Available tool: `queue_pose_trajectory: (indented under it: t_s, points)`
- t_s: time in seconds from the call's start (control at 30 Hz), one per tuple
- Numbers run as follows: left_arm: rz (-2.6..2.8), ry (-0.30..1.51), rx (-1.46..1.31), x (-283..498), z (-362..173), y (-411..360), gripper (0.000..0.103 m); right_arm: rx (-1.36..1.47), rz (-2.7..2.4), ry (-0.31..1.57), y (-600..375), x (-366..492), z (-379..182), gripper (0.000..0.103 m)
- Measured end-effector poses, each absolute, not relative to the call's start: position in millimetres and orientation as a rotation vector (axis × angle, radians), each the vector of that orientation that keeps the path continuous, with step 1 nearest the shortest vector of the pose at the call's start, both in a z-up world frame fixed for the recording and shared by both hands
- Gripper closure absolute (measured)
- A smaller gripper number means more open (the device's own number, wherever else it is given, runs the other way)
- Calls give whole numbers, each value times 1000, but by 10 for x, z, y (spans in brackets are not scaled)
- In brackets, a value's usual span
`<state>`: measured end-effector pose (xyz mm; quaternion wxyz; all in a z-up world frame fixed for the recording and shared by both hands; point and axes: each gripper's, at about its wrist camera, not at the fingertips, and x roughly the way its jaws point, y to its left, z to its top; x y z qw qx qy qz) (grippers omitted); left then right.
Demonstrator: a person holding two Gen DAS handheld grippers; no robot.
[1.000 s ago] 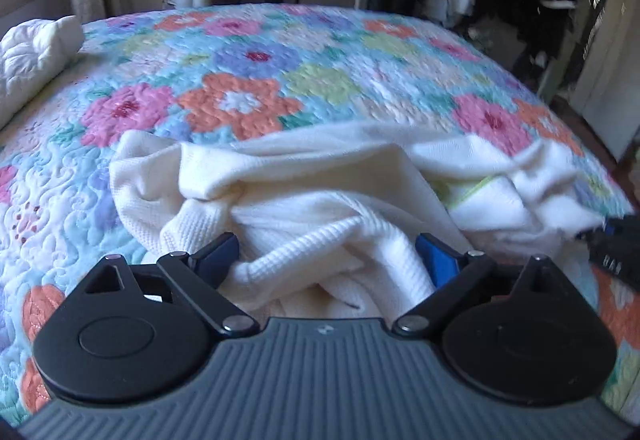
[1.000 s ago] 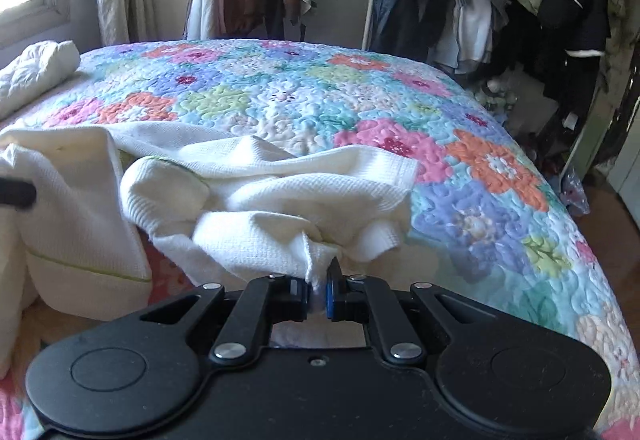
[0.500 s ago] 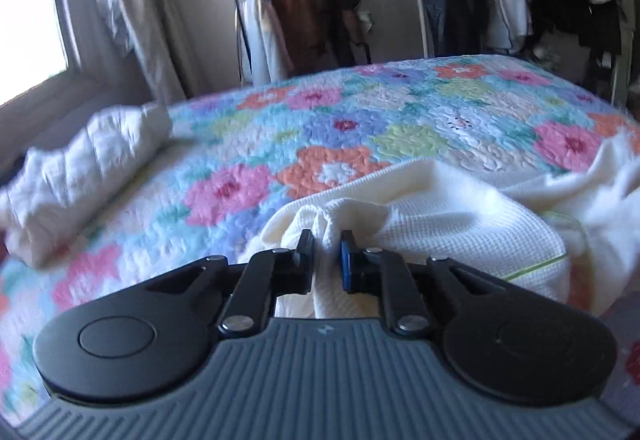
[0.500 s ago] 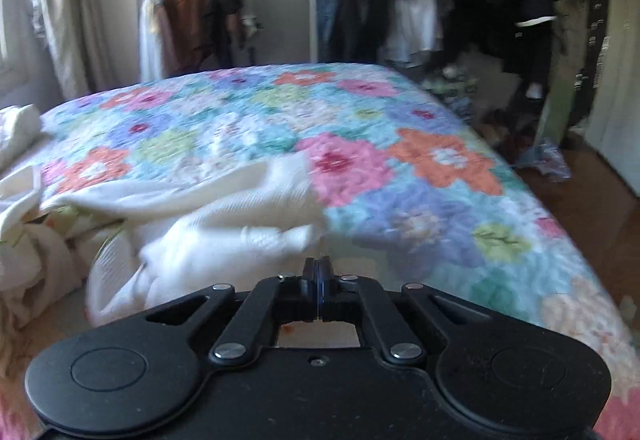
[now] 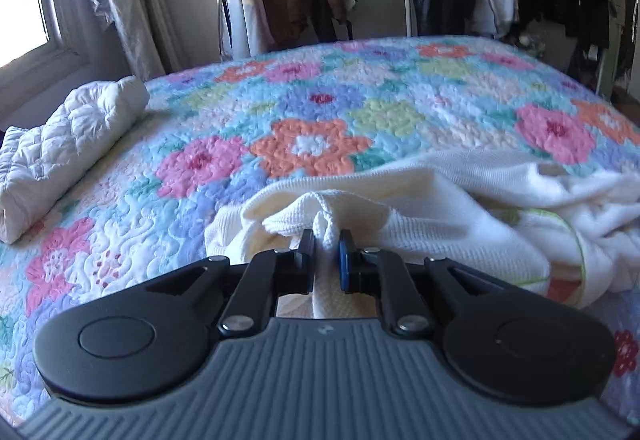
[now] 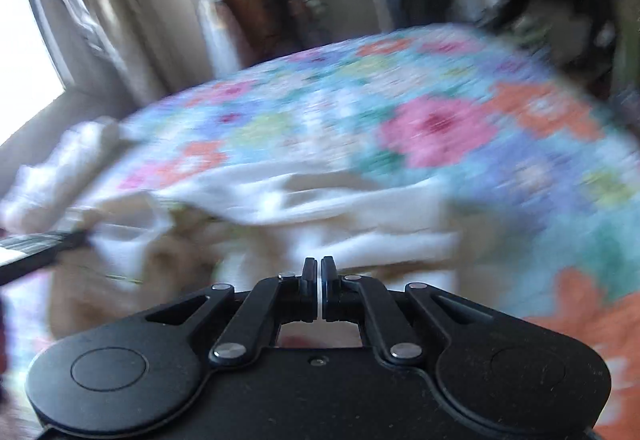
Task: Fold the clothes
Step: 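Fold the held fabric over with both tools and release the right tool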
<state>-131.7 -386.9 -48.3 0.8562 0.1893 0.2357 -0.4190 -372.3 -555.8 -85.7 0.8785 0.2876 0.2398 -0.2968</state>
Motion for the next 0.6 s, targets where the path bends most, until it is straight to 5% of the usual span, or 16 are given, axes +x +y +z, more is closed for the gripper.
queue_pose_trajectory:
  t_s: [0.27,0.33,0.4,0.6]
  points:
    - [-801,333,495,-1343,-407,-3907,94,692,-442,549,-5571,-3173,-1012,92]
    - [-782,302,523,-1350,-398,-3922,94,637,-421,591,-5506,-2989,-1014,82]
    - [-787,324,512,-1324,-408,-3921,94,577,-425,625,-5428,-2863,-1051,43]
    - [-808,396,490,-1287,-470,-3941,94,384,-458,758,-5218,-2652,-1295,41]
